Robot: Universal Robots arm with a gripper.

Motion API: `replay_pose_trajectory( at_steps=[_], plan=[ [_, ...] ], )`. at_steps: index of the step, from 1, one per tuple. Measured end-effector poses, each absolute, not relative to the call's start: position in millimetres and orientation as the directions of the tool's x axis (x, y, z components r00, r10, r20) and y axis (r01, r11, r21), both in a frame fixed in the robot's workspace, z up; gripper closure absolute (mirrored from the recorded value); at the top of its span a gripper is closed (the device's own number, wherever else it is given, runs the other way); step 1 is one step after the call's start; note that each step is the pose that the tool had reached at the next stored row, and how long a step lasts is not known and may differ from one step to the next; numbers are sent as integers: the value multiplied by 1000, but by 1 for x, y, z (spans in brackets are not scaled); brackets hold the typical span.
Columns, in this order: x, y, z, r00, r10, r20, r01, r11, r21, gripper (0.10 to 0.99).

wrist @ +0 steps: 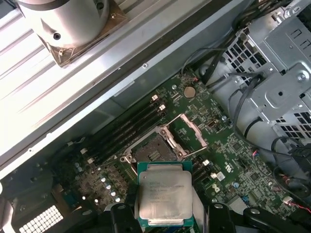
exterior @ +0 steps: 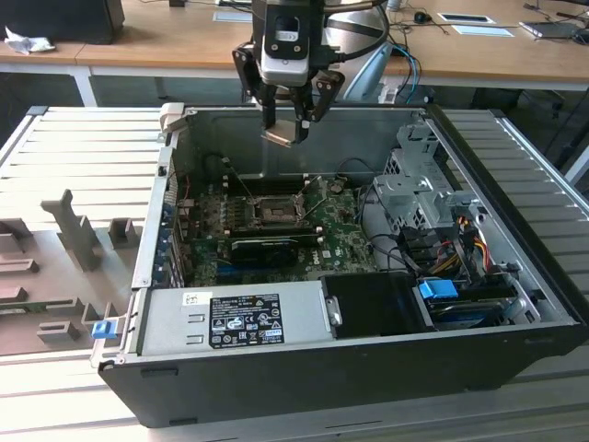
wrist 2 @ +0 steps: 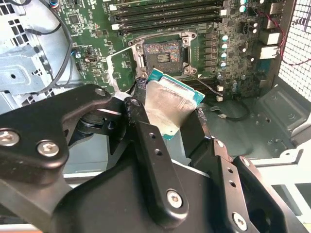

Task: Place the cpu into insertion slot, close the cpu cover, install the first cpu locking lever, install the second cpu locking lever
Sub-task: 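Place the cpu into insertion slot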

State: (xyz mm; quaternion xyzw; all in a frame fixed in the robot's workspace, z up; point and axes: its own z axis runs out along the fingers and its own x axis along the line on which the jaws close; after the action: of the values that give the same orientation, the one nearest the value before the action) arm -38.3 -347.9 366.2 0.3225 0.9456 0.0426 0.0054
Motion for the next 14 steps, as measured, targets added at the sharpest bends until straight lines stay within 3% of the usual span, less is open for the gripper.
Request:
replay_pose_trajectory(
  at_steps=[14],
  plan=[
    [-38, -348, 364, -700, 714, 17, 713, 696, 84, 557]
  ],
)
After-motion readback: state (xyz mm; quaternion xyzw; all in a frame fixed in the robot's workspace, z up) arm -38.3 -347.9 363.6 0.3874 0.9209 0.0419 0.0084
